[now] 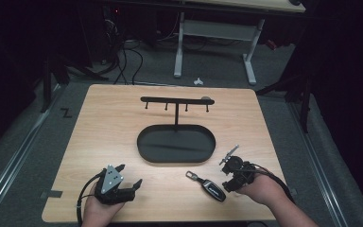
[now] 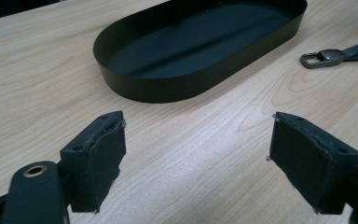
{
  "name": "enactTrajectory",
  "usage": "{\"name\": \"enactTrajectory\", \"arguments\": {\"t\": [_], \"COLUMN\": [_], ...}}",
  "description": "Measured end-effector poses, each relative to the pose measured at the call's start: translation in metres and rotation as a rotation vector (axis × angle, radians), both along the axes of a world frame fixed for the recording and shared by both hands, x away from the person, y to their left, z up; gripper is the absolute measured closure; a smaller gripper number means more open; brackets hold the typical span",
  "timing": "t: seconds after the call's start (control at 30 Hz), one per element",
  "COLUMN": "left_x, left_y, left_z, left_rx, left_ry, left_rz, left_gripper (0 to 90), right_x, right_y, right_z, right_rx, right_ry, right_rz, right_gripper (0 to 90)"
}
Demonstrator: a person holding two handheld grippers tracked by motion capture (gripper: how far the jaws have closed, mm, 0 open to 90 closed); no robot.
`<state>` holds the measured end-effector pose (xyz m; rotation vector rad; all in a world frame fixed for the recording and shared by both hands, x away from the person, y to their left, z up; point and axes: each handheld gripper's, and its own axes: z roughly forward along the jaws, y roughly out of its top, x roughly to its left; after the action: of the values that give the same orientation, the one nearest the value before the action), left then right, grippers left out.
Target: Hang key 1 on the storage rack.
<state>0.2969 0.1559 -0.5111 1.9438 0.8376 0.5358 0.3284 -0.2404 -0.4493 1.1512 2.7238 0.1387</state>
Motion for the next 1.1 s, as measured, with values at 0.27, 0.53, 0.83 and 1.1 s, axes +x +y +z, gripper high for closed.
{"name": "enactTrajectory", "arguments": {"t": [0.27, 0.53, 0.83, 1.1], "left_x": [-0.003, -0.005, -0.005, -0.006], "left_y": [0.011, 0.014, 0.012, 0.012], "left_z": [0.002, 0.001, 0.002, 0.001], "left_rx": [-0.022, -0.027, -0.025, -0.019], "left_ry": [-0.004, -0.008, -0.005, -0.006], "left_rz": [0.015, 0.022, 0.006, -0.010], "left_gripper": [18.9, 18.8, 18.8, 18.7], "right_x": [0.003, 0.012, 0.026, 0.036], "right_y": [0.027, 0.057, 0.074, 0.083], "right_z": [0.003, -0.004, -0.017, -0.029], "right_rx": [0.010, 0.037, 0.037, 0.022], "right_ry": [0.039, 0.049, 0.077, 0.130], "right_rz": [0.053, 0.084, 0.088, 0.100], "right_gripper": [34.8, 29.6, 42.6, 49.3]}}
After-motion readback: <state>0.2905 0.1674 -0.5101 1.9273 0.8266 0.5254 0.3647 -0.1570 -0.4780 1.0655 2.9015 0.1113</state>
